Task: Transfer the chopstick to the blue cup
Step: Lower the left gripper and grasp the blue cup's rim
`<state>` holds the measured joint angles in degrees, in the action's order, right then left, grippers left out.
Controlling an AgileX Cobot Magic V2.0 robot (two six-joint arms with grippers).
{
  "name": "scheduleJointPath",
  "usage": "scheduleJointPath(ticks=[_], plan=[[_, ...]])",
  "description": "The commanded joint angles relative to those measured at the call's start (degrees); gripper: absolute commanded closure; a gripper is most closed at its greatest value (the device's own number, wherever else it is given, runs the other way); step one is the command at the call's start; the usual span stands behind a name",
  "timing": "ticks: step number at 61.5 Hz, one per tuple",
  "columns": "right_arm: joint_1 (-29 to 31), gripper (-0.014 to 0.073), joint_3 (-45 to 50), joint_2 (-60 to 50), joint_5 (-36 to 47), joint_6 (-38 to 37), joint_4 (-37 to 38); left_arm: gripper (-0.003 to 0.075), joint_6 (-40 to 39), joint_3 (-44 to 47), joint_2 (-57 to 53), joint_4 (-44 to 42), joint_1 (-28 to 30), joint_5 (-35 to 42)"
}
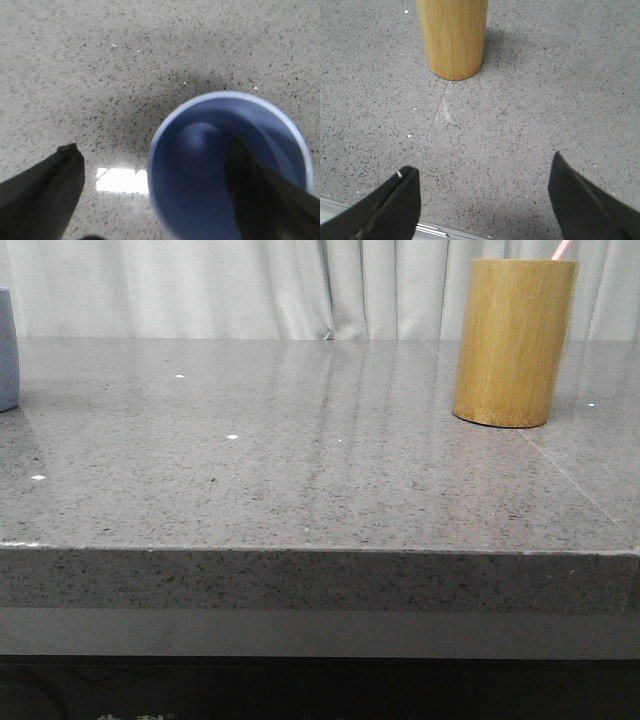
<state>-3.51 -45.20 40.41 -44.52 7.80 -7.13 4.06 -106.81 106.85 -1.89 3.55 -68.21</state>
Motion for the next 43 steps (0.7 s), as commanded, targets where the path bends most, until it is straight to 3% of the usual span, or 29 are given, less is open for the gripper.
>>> scheduleJointPath(ticks=[1,7,26,36,43], plan=[[0.1,0.0044,-1.9,0.4,4.0,0.4,-0.3,0.0174,-0.5,-2.1,-1.8,0.9,-0.1,3.4],[0.1,0.0044,-1.9,0.4,4.0,0.4,-0.3,0.0251,-0.5,-2.1,-1.0,0.9,-0.1,3.6],[0.1,0.0044,-1.9,0.4,4.0,0.4,-0.3,0.0600,-0.5,-2.1,-0.6,1.4,-0.1,5.1],[0.1,0.0044,-1.9,0.4,4.0,0.4,-0.3,0.0716,-0.5,-2.1,-0.6,1.4,-0.3,5.7],[0.1,0.0044,-1.9,0.4,4.0,0.4,-0.3,0.0739,0.0,-3.0,-0.6,1.4,-1.0,4.9]])
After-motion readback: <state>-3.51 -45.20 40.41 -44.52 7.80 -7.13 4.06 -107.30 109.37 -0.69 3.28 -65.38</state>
